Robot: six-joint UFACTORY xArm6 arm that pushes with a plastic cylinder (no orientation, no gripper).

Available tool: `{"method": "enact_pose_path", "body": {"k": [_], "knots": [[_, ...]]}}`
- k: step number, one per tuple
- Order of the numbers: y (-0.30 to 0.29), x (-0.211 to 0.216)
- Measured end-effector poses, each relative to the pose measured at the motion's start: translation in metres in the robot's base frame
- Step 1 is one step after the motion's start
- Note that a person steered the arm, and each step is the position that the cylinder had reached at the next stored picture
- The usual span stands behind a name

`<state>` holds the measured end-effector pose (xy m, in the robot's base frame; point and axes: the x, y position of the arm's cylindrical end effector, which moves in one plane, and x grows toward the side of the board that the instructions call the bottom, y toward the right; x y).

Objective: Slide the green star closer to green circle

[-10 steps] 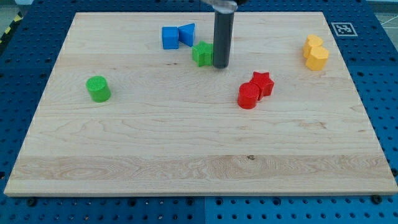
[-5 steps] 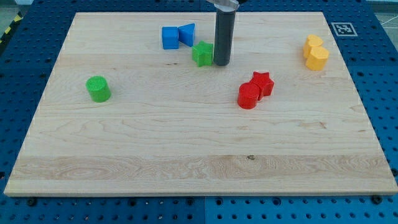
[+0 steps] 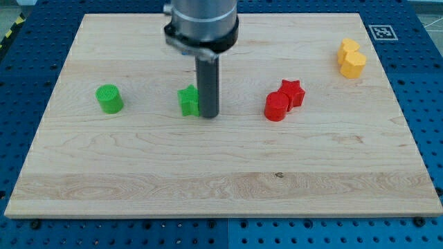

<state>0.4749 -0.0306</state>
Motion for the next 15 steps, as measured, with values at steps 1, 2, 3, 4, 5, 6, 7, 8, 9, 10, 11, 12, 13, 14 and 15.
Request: {"method": "enact_pose_path", "body": {"k": [1,2,3,4,5,6,7,8,9,10,11,12,13,14,15], "knots": [[0.000,0.012],[0.003,0.014],[-0.004,-0.004],[-0.023,-0.007],[-0.035,-0.001],[-0.035,0.014],[0.005,0.009],[0.007,-0.029],[0.003,-0.023],[-0.015,-0.023],[-0.042,-0.023],[-0.071,-0.023],[-0.088,-0.023],[-0.033,-0.024],[-0.021,-0.079]]}}
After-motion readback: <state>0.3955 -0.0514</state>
